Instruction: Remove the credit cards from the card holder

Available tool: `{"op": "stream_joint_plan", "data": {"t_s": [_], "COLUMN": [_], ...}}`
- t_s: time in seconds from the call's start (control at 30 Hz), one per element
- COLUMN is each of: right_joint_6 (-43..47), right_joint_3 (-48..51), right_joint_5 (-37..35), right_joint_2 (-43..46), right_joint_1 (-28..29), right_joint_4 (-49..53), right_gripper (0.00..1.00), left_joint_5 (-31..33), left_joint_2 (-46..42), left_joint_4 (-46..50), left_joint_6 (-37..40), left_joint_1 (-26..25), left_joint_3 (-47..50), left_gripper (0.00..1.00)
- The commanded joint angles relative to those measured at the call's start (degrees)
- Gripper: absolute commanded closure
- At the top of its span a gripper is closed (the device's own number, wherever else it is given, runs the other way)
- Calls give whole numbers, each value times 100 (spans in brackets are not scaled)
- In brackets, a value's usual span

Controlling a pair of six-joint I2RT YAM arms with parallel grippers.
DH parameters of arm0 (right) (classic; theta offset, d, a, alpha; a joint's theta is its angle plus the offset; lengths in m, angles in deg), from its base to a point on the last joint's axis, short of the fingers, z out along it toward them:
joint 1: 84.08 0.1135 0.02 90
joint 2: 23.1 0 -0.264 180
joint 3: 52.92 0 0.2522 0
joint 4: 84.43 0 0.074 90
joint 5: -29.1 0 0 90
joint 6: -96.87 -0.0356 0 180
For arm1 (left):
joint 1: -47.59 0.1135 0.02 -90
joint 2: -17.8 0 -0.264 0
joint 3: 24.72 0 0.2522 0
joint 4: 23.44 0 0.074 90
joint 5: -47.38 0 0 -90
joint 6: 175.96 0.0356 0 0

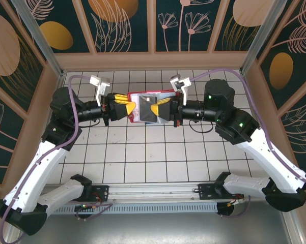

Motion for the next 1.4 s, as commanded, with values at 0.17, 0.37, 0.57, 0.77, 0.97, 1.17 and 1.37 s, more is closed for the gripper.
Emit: {"op": "stream_joint_plan", "data": {"t_s": [0.17, 0.37, 0.57, 0.77, 0.97, 1.17, 1.37], "right_joint_6": [-166, -123, -86, -122, -104, -44, -104], "right_joint_3": [42, -59, -124, -63, -64, -45, 130], "right_joint_5": [406, -124, -270, 68, 73, -46, -73], "right_joint_2": [-125, -155, -217, -186, -187, -120, 98], "right_joint_1": [-26, -26, -33, -26, -26, -35, -86], "right_joint_4": [-541, -269, -117, -346, -303, -230, -377], "right_gripper": [99, 100, 100, 100, 100, 83, 83], "left_joint_5": [-295, -421, -527, -561, -588, -455, -232], "left_joint_2": [47, 41, 46, 94, 112, 74, -42], "left_joint_4": [-286, -379, -462, -470, -471, -378, -304], "left_joint_6": [-101, -161, -200, -214, -213, -88, 41], "left_joint_1": [21, 21, 23, 21, 25, 22, 21], "left_joint_3": [0, -9, -18, -62, -104, -141, -133], "left_gripper": [80, 76, 79, 86, 93, 100, 100]}}
